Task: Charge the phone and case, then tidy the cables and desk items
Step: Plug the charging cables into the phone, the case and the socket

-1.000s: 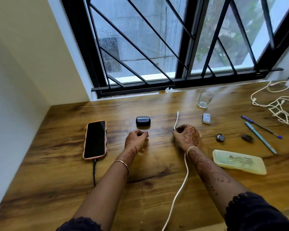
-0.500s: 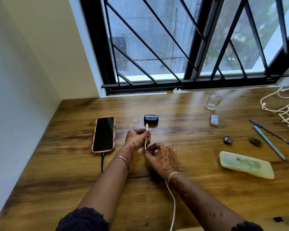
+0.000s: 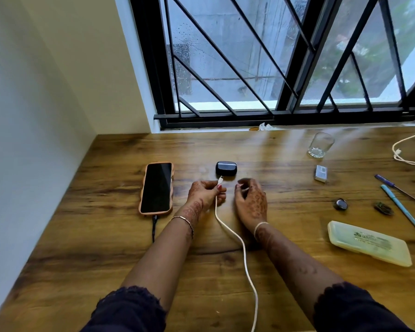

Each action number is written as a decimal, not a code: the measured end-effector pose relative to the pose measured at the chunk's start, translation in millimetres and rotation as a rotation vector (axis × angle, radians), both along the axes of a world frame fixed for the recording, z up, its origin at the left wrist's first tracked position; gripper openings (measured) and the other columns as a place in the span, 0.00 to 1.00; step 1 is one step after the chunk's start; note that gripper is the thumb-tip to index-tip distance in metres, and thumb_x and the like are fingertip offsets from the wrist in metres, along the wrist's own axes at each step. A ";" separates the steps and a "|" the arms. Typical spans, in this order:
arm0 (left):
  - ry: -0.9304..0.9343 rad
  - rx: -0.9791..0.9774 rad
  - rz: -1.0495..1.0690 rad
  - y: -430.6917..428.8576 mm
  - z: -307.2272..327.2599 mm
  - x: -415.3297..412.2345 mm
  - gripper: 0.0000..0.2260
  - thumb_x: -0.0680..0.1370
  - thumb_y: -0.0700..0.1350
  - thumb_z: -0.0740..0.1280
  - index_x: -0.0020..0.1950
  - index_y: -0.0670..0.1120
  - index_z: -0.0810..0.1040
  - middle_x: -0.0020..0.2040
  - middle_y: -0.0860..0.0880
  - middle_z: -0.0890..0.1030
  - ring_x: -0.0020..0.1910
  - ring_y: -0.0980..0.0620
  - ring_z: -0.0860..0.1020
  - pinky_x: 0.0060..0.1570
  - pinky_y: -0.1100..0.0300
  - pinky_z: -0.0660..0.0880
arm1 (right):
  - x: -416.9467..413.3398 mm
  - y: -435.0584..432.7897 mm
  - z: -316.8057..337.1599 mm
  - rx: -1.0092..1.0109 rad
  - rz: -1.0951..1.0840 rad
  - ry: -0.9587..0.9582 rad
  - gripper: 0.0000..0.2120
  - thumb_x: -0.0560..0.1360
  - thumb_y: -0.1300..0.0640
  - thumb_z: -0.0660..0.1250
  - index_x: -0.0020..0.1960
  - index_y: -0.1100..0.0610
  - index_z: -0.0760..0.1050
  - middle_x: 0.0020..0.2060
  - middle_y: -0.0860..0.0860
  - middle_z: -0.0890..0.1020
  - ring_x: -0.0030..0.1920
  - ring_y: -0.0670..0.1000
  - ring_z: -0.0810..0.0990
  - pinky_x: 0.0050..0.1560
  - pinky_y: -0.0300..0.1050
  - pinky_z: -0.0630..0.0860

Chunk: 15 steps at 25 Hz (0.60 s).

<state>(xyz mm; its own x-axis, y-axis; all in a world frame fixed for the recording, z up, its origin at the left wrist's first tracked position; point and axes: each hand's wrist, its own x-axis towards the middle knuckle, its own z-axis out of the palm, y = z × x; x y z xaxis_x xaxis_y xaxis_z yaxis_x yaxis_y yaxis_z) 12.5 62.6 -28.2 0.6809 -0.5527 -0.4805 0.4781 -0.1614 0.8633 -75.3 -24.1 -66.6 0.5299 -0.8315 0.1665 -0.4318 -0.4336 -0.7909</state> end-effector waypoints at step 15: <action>0.066 -0.008 -0.044 4.1 -3.0 14.4 0.09 0.79 0.36 0.63 0.59 0.40 0.74 0.45 0.40 0.83 0.32 0.49 0.83 0.37 0.55 0.81 | 57.1 -56.5 5.8 0.122 0.220 0.204 0.18 0.71 0.42 0.69 0.56 0.46 0.70 0.55 0.48 0.77 0.60 0.55 0.74 0.62 0.51 0.67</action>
